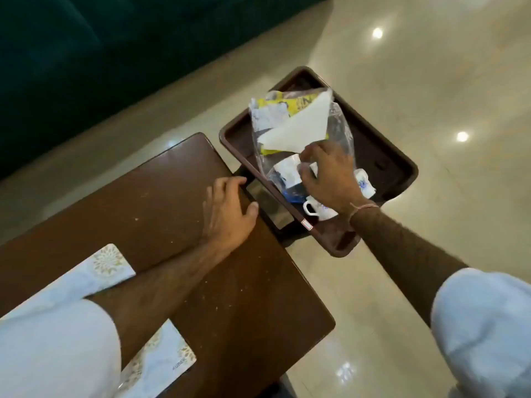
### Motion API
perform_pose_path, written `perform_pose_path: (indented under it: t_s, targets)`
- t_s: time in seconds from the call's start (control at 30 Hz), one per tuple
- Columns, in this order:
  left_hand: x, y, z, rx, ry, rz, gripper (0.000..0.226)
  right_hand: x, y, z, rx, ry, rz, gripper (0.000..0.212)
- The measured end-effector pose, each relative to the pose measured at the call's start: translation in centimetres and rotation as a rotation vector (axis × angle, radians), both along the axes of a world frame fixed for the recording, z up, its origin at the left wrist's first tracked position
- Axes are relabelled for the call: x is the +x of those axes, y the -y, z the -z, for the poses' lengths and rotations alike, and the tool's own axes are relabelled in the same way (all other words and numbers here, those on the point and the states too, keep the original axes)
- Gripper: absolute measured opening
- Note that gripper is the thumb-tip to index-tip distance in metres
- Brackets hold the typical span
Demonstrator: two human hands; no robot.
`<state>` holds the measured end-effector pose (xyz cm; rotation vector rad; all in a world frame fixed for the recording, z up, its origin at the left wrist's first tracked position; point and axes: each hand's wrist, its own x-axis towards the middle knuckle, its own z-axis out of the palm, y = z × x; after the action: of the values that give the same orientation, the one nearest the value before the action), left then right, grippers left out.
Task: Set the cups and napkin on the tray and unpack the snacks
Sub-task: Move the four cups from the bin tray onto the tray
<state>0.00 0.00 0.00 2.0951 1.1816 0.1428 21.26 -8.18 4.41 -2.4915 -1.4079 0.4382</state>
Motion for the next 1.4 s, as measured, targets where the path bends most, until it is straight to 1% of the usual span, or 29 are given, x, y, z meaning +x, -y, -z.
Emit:
perform_pose_path:
  t_s: [0.03,0.07,0.1,0.13,0.2,0.23,0.33,0.4,0.5,0.67,0.8,0.93,1.07,1.2,1.33,1.4]
  targets:
    - [1.7,0.0,0.2,0.027,0.044,0.014,0.054,1.4,0.6,0.5,0.014,0.000,0.058,0.033]
    - [3.4,-0.2,0.3,0.044,0.050,0.023,0.054,2.5,0.8,0.7,-0.035,0.017,0.131,0.040]
    - [5.0,-0.4,0.2,0.054,0.046,0.033,0.054,3.9,1.2,1.4,-0.117,0.025,0.177,0.051]
    - [6.7,-0.7,0.1,0.048,0.029,0.040,0.056,5.0,1.6,1.5,-0.219,-0.010,0.223,0.063]
    - [9.1,-1.1,0.4,0.101,-0.054,0.056,0.061,6.1,1.9,2.3,-0.366,-0.079,0.225,0.081]
    - [10.0,-1.3,0.7,0.133,-0.117,0.061,0.065,6.5,1.9,2.8,-0.402,-0.098,0.207,0.085]
    - [11.9,-1.7,1.2,0.146,-0.313,0.074,0.086,7.0,1.6,3.9,-0.449,-0.071,0.171,0.086]
    - [12.7,-1.8,1.8,0.149,-0.383,0.088,0.093,6.9,1.1,4.3,-0.446,-0.045,0.167,0.082]
    - [13.4,-2.2,2.2,0.130,-0.390,0.093,0.094,6.7,1.0,4.5,-0.408,-0.037,0.176,0.076]
    - [14.3,-2.2,2.4,-0.048,-0.353,-0.020,0.090,6.2,1.8,4.2,-0.273,-0.075,0.222,0.077]
    - [13.5,-1.4,2.6,-0.052,-0.271,-0.062,0.077,5.2,1.9,3.6,-0.152,-0.108,0.261,0.071]
    - [12.7,-0.7,2.4,-0.053,-0.171,-0.070,0.055,4.0,1.9,2.9,-0.084,-0.124,0.217,0.065]
    - [11.3,-0.7,2.0,-0.073,-0.015,-0.118,0.032,2.6,1.7,1.9,-0.052,-0.118,0.237,0.068]
    - [9.5,-0.7,1.1,-0.038,0.150,-0.131,0.029,1.4,2.2,0.8,0.014,-0.133,0.269,0.071]
    - [4.7,-1.3,0.0,-0.008,0.426,-0.152,0.031,-1.6,1.5,-0.2,0.092,-0.168,0.185,0.080]
    - [1.6,-1.7,-0.2,0.010,0.490,-0.161,0.030,-3.4,0.9,-0.5,0.129,-0.182,0.131,0.078]
